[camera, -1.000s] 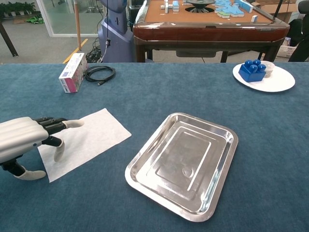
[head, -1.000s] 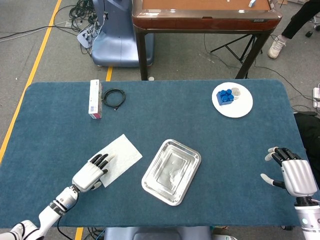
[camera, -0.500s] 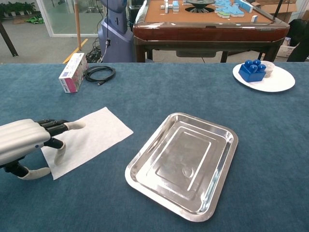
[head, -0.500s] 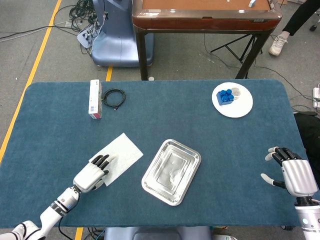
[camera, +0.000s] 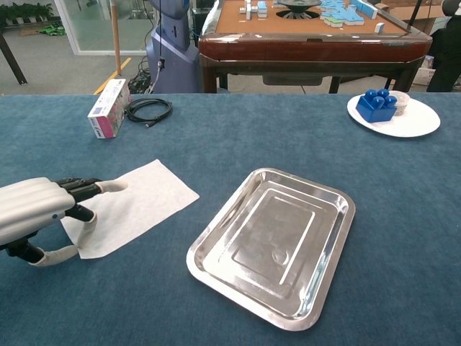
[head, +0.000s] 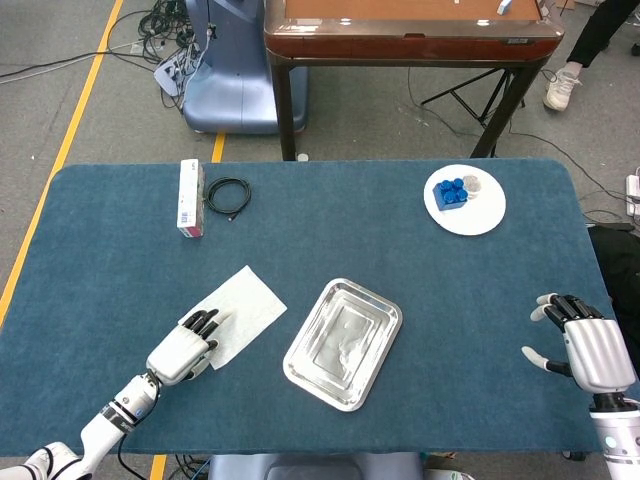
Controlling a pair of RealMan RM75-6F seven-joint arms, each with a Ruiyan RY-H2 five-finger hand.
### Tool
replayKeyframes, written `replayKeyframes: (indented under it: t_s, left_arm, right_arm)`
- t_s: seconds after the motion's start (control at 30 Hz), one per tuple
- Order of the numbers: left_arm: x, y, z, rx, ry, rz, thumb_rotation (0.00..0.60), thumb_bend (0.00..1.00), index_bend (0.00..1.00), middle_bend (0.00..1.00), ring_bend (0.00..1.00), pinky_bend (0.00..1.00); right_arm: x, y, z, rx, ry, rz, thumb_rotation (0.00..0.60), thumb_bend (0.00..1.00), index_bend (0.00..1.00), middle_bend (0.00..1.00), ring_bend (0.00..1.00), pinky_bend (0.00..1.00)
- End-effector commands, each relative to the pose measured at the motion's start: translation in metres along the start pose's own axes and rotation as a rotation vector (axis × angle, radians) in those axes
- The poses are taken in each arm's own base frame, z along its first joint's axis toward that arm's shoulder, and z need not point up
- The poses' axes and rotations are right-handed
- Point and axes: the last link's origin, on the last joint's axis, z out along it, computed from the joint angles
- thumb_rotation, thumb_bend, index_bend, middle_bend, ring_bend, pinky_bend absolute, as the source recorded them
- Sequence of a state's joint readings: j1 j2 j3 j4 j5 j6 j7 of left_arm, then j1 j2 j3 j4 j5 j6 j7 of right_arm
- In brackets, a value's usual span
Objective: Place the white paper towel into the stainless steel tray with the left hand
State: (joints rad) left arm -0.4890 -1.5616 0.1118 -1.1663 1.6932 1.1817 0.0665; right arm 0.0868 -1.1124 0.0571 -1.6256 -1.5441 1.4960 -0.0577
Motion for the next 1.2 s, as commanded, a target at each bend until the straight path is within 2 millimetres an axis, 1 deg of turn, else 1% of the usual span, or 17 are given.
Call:
replayKeyframes:
  t_s: [0.03, 0.2, 0.33, 0.57, 0.73, 1.0, 1.2]
  left_arm:
    - [-0.001, 0.001, 0.000, -0.001, 0.001, -0.012, 0.600, 0.39, 0.59, 0.00, 0.00, 0.09]
    - [0.000, 0.001, 0.000, -0.002, 0.005, -0.044, 0.600, 0.40, 0.61, 0.00, 0.00, 0.09]
    - [0.005, 0.001, 0.000, 0.003, 0.017, -0.123, 0.600, 0.44, 0.62, 0.00, 0.00, 0.09]
    - [0.022, 0.002, -0.001, -0.003, 0.049, -0.253, 0.600, 0.48, 0.63, 0.00, 0.00, 0.09]
    - [0.033, 0.005, -0.002, -0.009, 0.081, -0.310, 0.600, 0.49, 0.64, 0.00, 0.00, 0.09]
    - [0.054, 0.019, -0.006, -0.036, 0.165, -0.377, 0.600, 0.52, 0.65, 0.00, 0.00, 0.09]
    - [0.063, 0.038, -0.011, -0.075, 0.198, -0.368, 0.600, 0.52, 0.66, 0.00, 0.00, 0.10]
  right_arm:
    - [0.000, 0.000, 0.000, -0.001, 0.000, 0.000, 0.600, 0.09, 0.45, 0.34, 0.27, 0.43]
    - [0.000, 0.000, 0.000, -0.001, 0.000, 0.001, 0.600, 0.09, 0.45, 0.34, 0.27, 0.43]
    - [0.000, 0.000, 0.000, -0.003, 0.000, 0.002, 0.600, 0.09, 0.45, 0.34, 0.27, 0.43]
    - [0.000, 0.000, 0.000, -0.002, -0.001, 0.002, 0.600, 0.09, 0.45, 0.34, 0.27, 0.43]
    - [0.000, 0.001, 0.000, -0.003, -0.001, 0.002, 0.600, 0.09, 0.45, 0.34, 0.27, 0.43]
    - [0.001, 0.001, 0.000, -0.002, 0.002, 0.005, 0.600, 0.09, 0.45, 0.34, 0.27, 0.43]
    - [0.002, 0.001, 0.000, -0.001, 0.004, 0.009, 0.600, 0.09, 0.45, 0.34, 0.27, 0.43]
